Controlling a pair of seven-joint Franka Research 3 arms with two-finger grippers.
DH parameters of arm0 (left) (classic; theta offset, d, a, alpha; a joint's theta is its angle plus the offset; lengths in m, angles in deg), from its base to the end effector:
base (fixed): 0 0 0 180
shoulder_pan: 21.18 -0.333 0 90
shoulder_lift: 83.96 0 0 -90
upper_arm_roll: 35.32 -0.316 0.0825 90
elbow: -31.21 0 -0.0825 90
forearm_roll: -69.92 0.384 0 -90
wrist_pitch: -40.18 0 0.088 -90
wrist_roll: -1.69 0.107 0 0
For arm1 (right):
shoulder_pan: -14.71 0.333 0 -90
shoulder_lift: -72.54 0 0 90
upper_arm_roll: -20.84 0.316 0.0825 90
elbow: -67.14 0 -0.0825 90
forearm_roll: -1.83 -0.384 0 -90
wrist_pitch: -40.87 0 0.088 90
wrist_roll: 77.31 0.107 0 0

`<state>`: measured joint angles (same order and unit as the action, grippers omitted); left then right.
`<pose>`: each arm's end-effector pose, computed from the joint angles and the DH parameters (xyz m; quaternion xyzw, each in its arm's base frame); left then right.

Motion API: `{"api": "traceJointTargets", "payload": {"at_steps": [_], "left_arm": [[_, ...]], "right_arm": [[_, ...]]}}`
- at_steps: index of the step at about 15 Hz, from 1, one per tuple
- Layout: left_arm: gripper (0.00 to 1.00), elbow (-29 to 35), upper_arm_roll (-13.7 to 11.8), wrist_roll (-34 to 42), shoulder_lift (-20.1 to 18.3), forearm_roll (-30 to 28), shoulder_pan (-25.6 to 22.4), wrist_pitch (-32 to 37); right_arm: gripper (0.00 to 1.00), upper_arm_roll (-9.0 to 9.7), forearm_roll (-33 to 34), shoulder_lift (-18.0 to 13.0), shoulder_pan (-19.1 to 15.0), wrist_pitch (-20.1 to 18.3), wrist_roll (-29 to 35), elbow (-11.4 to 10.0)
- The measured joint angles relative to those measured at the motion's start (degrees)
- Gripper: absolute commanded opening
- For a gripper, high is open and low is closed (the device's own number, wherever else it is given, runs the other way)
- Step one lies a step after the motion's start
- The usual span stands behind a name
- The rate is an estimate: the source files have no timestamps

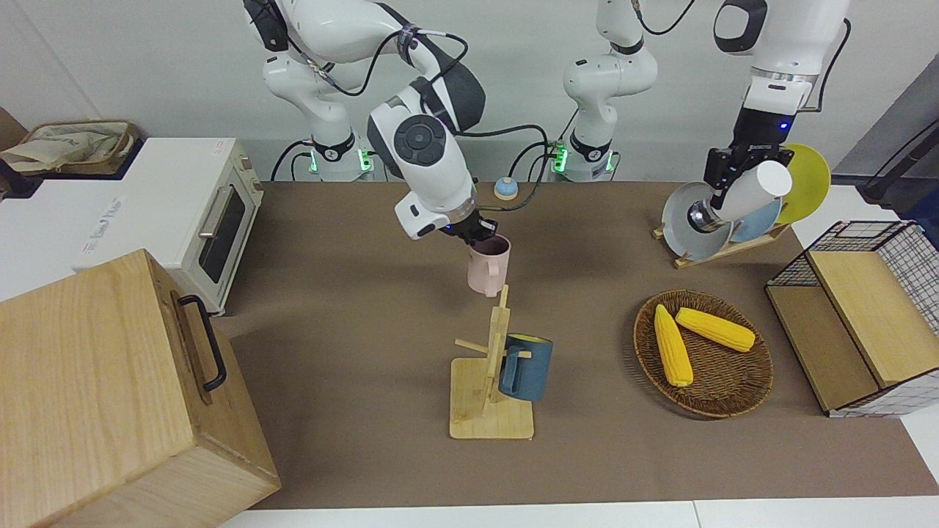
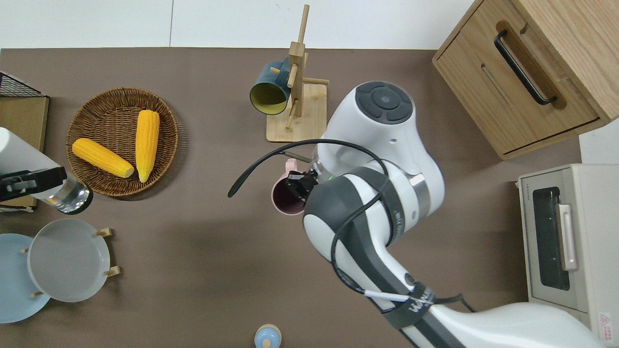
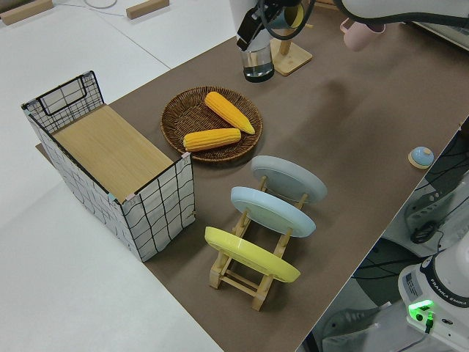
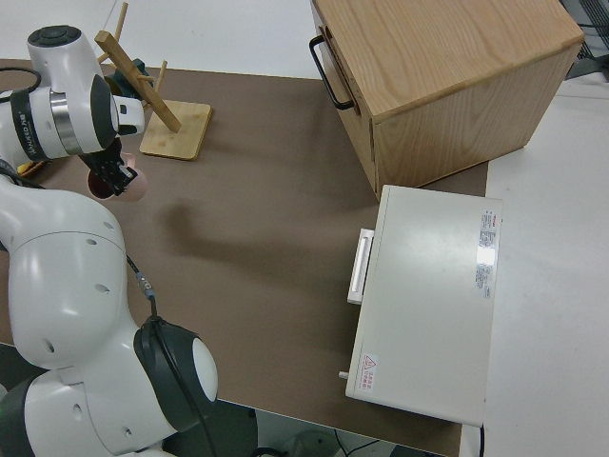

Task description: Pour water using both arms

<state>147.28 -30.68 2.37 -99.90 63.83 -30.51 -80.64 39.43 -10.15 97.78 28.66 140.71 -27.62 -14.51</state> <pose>0.5046 0.0319 0.6038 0.9817 0.0525 0.1808 0.0301 0.5765 0.3478 0.4511 -0.9676 0.1802 0.1495 0.0951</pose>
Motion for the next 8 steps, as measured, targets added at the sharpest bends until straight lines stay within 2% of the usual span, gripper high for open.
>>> {"api": "traceJointTargets", "payload": {"at_steps": [3,6,8], "left_arm": [[0.00,3.7,1.4,-0.5,-2.3,0.1,0.0,-0.4],[0.00,6.6,2.5,-0.6,-3.9,0.1,0.0,-0.9],[0.00,8.1,3.5,-0.7,-4.6,0.1,0.0,-0.9]], "right_arm": [[0.000,0.04,-2.9,3.6,3.8,5.9,6.0,1.2],[0.000,0.06,-5.4,7.4,6.5,11.6,10.2,4.1],[0.000,0.06,-7.3,9.4,8.0,15.1,11.5,5.2]]}}
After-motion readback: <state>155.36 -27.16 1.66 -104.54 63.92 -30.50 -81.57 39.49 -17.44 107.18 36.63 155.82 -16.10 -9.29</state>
